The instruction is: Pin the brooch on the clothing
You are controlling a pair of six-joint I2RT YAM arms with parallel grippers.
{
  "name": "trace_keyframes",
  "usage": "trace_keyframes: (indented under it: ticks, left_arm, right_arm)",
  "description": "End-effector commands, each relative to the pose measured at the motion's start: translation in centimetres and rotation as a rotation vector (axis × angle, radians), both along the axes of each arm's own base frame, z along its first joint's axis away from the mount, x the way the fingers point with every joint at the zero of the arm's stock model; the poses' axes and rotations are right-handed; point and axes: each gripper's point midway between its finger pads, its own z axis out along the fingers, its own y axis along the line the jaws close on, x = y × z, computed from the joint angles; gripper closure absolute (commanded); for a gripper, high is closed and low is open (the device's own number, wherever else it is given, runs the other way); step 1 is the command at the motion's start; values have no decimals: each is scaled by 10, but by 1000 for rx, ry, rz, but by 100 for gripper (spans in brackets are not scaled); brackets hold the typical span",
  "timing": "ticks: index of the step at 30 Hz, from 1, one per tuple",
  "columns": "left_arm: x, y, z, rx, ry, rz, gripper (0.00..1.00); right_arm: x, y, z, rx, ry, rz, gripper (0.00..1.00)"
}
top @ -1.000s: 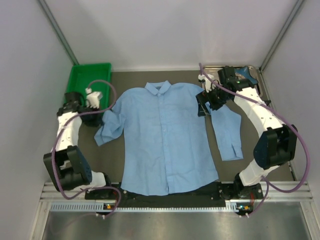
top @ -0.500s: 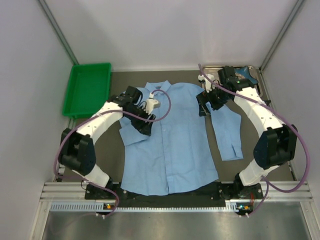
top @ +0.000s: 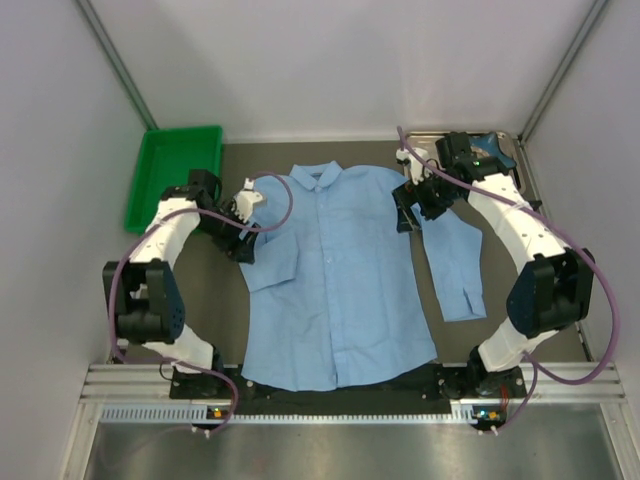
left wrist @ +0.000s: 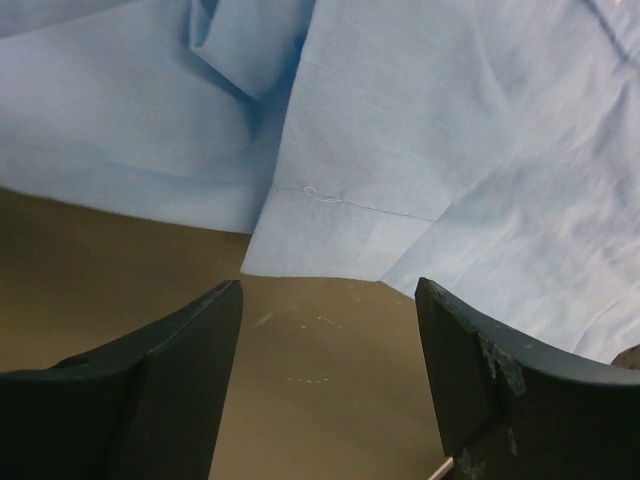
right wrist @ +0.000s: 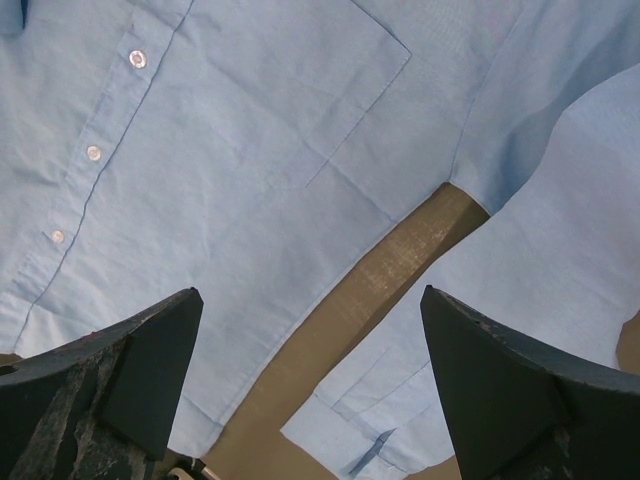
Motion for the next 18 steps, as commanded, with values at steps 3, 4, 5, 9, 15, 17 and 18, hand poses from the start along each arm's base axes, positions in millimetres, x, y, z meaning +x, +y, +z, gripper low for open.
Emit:
trace_keyframes:
  ticks: [3,4,5,9,15,17,18]
  left_arm:
    - [9,1,-24,14,44,-259,30]
    - [11,1,-34,11,71,-275,32]
    - [15,1,-38,7,74,-272,34]
    - [28,1,-53,10,87,-268,34]
    - [28,3,-62,13,103,-277,42]
    - [26,3,-60,13,109,-282,68]
    - [24,2,-58,12,112,-281,76]
  right_arm:
    - [4,1,10,19,-25,2,7]
    - [3,1,9,15,-22,2,7]
    - [2,0,8,13,-19,0,7]
    - [-1,-2,6,-1,-18,4,7]
    - [-3,-3,4,-6,-12,9,7]
    - [-2,-3,5,-4,-15,8,7]
    - [-3,-2,5,-4,-13,9,7]
